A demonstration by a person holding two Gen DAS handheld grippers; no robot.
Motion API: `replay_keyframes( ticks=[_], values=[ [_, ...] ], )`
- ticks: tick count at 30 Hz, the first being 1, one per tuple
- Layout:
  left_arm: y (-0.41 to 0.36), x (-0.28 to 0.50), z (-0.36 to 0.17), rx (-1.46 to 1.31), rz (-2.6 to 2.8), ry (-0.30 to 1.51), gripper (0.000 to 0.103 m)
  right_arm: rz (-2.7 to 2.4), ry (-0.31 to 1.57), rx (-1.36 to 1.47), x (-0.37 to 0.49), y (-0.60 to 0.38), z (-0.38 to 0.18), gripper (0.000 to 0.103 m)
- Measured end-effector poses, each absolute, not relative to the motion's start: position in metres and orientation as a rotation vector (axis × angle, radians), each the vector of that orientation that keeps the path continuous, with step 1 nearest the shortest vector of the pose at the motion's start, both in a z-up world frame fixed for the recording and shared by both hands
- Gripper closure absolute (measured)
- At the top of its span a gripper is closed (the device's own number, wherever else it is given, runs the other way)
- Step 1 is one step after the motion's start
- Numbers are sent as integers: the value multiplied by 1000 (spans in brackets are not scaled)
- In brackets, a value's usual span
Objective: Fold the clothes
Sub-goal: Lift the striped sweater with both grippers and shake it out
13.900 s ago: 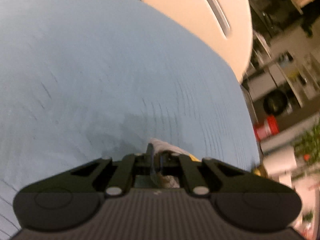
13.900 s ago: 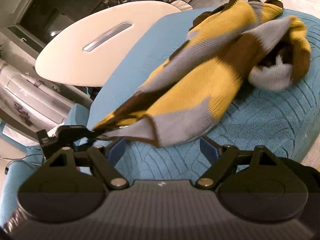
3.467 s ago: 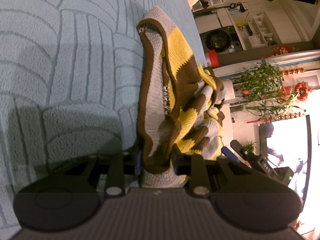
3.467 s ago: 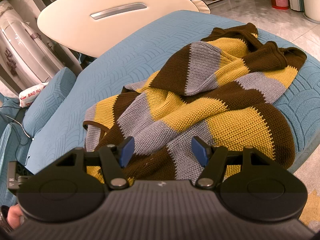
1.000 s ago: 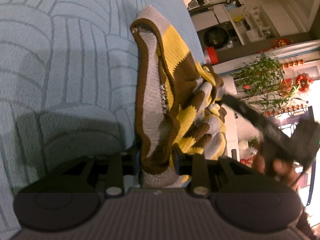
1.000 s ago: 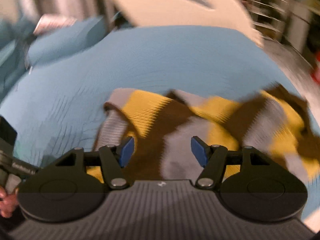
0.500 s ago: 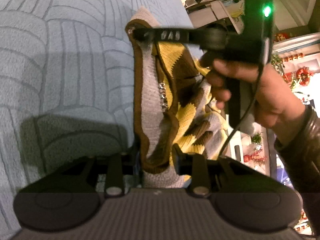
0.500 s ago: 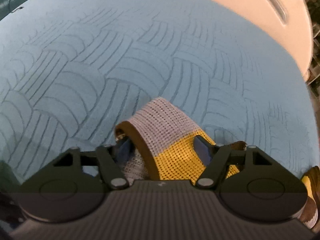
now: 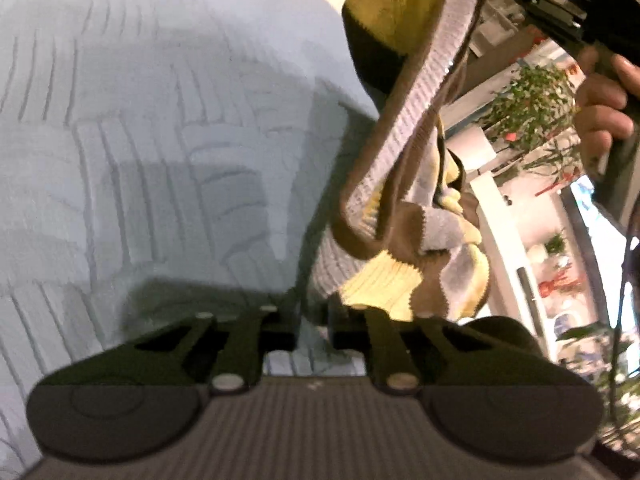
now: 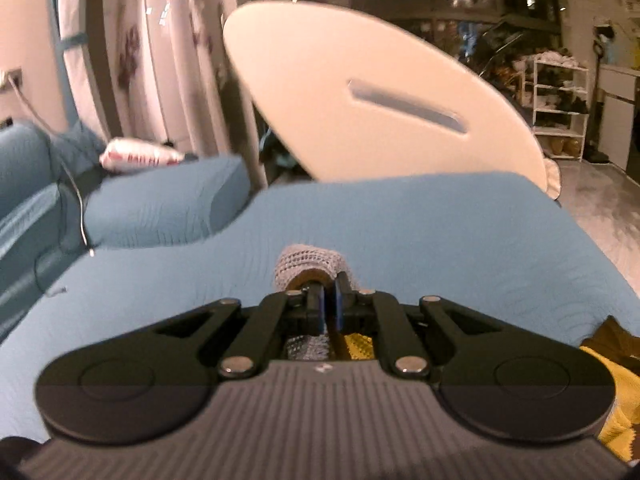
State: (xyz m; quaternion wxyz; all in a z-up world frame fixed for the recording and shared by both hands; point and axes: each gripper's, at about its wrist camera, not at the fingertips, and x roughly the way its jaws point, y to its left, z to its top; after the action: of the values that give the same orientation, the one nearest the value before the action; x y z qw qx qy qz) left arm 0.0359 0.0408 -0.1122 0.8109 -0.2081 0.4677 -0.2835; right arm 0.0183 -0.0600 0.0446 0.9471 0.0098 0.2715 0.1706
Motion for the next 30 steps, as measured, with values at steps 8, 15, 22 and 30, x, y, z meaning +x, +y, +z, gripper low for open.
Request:
replay_keyframes(
  ticks=[8, 15, 22, 30],
  values=[
    [23, 27, -84, -448, -576, 975, 80, 334, 459, 177, -11, -104, 70, 94],
    [27, 9, -42, -318, -305, 850, 98, 304, 391, 158, -30, -109, 91, 93],
    [87, -26, 66, -364, -127, 511, 98, 306, 118, 187, -92, -121, 149, 93],
    [117, -146, 246, -230, -38, 14, 98, 357, -245, 206, -171, -124, 232, 96]
  ],
)
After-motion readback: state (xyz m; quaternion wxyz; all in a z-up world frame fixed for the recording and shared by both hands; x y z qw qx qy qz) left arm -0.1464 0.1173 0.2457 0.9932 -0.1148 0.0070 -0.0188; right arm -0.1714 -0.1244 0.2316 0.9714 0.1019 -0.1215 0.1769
